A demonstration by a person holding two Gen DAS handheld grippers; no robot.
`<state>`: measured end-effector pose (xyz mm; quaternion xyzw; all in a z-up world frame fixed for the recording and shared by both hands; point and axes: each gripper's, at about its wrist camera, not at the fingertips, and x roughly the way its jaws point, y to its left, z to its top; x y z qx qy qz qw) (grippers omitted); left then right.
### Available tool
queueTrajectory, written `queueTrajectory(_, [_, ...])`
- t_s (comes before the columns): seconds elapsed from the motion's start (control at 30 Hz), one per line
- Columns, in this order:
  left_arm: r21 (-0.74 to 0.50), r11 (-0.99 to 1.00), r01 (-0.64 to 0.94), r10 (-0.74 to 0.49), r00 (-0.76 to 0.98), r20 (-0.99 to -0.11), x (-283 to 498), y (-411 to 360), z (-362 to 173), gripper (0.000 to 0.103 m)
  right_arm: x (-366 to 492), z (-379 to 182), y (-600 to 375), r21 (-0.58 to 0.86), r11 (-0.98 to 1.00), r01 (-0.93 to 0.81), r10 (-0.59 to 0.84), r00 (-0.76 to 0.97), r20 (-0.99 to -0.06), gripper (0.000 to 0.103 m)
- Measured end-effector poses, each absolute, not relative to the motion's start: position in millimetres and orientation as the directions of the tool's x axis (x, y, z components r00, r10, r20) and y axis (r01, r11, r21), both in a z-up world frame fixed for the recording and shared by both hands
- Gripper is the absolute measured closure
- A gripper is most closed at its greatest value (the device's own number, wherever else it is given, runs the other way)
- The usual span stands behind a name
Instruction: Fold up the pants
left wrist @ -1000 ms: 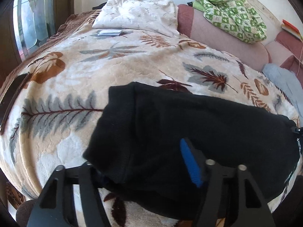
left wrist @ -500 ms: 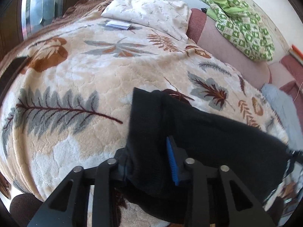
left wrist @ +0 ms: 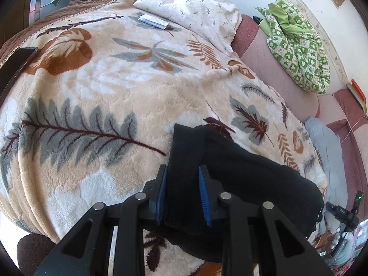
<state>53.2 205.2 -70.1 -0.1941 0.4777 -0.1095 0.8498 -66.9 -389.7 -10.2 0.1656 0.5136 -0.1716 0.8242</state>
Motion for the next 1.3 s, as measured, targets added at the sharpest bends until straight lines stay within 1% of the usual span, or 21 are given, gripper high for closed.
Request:
queueTrajectory(0.03, [-0.431, 0.902, 0.002, -0.371, 0.515, -0.773, 53.1, 205.3, -70.0, 0.074, -70.3, -2.2, -381.9, 0.112, 0.894, 0.434, -0.108, 0.451, -0.886, 0.062])
queueTrajectory(0.1, [-0.429, 0.903, 0.009, -0.374, 0.507, -0.777, 50.8, 206.8, -68.4, 0.071, -74.9, 12.1, -355.0, 0.172, 0.932, 0.320, -0.022, 0.522, -0.853, 0.062])
queueTrajectory(0.17, [-0.427, 0.904, 0.015, -0.375, 0.511, -0.774, 45.5, 209.9, -64.1, 0.070, -76.8, 17.5, -308.4, 0.198, 0.971, 0.133, 0.098, 0.533, -0.840, 0.062])
queueTrajectory(0.2, [-0.426, 0.905, 0.018, -0.373, 0.517, -0.771, 42.5, 211.7, -62.0, 0.069, -76.9, 14.0, -277.8, 0.209, 0.978, 0.025, 0.168, 0.510, -0.844, 0.062])
queueTrajectory(0.23, [-0.422, 0.906, 0.022, -0.370, 0.527, -0.765, 37.1, 213.1, -58.3, 0.067, -77.9, 8.7, -254.7, 0.209, 0.976, -0.051, 0.207, 0.487, -0.848, 0.062])
queueTrajectory(0.27, [-0.421, 0.907, 0.023, -0.366, 0.535, -0.761, 32.9, 214.7, -56.0, 0.065, -78.3, 1.8, -229.9, 0.193, 0.973, -0.128, 0.231, 0.463, -0.856, 0.062])
queueTrajectory(0.3, [-0.420, 0.907, 0.021, -0.363, 0.543, -0.757, 28.5, 216.6, -53.9, 0.062, -79.0, -4.2, -211.1, 0.165, 0.969, -0.184, 0.232, 0.450, -0.862, 0.062])
queueTrajectory(0.33, [-0.420, 0.907, 0.017, -0.361, 0.546, -0.756, 25.3, 218.6, -52.7, 0.061, -79.4, -13.1, -187.3, 0.127, 0.959, -0.254, 0.231, 0.437, -0.869, 0.062])
queueTrajectory(0.47, [-0.430, 0.903, 0.008, -0.365, 0.545, -0.755, 17.3, 224.8, -53.7, 0.060, -78.8, -37.8, -127.9, 0.050, 0.902, -0.429, 0.243, 0.408, -0.880, 0.062])
queueTrajectory(0.57, [-0.466, 0.885, 0.010, -0.400, 0.529, -0.748, 14.3, 222.7, -60.2, 0.060, -70.8, -50.3, -108.3, -0.043, 0.878, -0.477, 0.190, 0.429, -0.883, 0.062])
queueTrajectory(0.7, [-0.506, 0.862, 0.040, -0.459, 0.486, -0.744, 10.2, 204.5, -70.8, 0.058, -67.4, -52.1, -96.2, -0.050, 0.854, -0.518, 0.200, 0.416, -0.887, 0.062])
queueTrajectory(0.73, [-0.513, 0.857, 0.046, -0.469, 0.479, -0.742, 9.4, 200.5, -72.5, 0.054, -68.2, -51.1, -94.8, -0.054, 0.846, -0.531, 0.202, 0.413, -0.888, 0.062])
queueTrajectory(0.87, [-0.534, 0.842, 0.072, -0.504, 0.456, -0.733, 10.8, 181.3, -74.2, 0.045, -66.8, -56.3, -97.5, -0.100, 0.846, -0.524, 0.156, 0.423, -0.893, 0.062])
queueTrajectory(0.93, [-0.534, 0.842, 0.077, -0.507, 0.453, -0.734, 13.6, 173.1, -73.5, 0.036, -63.8, -58.7, -100.3, -0.092, 0.851, -0.517, 0.161, 0.423, -0.892, 0.062])
queueTrajectory(1.0, [-0.517, 0.852, 0.081, -0.492, 0.458, -0.740, 17.0, 166.3, -75.8, 0.036, -61.6, -60.2, -102.5, -0.071, 0.857, -0.510, 0.174, 0.417, -0.892, 0.072])
queueTrajectory(1.03, [-0.500, 0.862, 0.080, -0.476, 0.465, -0.746, 19.1, 163.9, -77.2, 0.046, -59.5, -60.1, -104.7, -0.054, 0.864, -0.501, 0.185, 0.415, -0.891, 0.084])
queueTrajectory(1.07, [-0.476, 0.877, 0.069, -0.449, 0.473, -0.758, 21.0, 162.5, -77.8, 0.061, -56.8, -58.6, -108.0, -0.029, 0.873, -0.487, 0.199, 0.410, -0.890, 0.091])
queueTrajectory(1.1, [-0.448, 0.892, 0.054, -0.420, 0.463, -0.780, 23.9, 161.5, -79.6, 0.094, -53.8, -55.6, -112.9, 0.014, 0.882, -0.470, 0.228, 0.402, -0.887, 0.094])
queueTrajectory(1.13, [-0.457, 0.889, 0.045, -0.426, 0.449, -0.785, 26.4, 163.1, -81.7, 0.097, -52.4, -53.2, -115.7, 0.045, 0.887, -0.459, 0.251, 0.397, -0.883, 0.098])
queueTrajectory(1.17, [-0.484, 0.875, 0.027, -0.444, 0.447, -0.777, 26.9, 167.6, -83.1, 0.097, -52.1, -50.6, -118.6, 0.071, 0.891, -0.448, 0.268, 0.394, -0.879, 0.098])
queueTrajectory(1.3, [-0.509, 0.861, -0.003, -0.458, 0.431, -0.777, 23.5, 179.8, -79.1, 0.097, -58.3, -44.4, -123.8, 0.158, 0.888, -0.431, 0.329, 0.359, -0.873, 0.100])
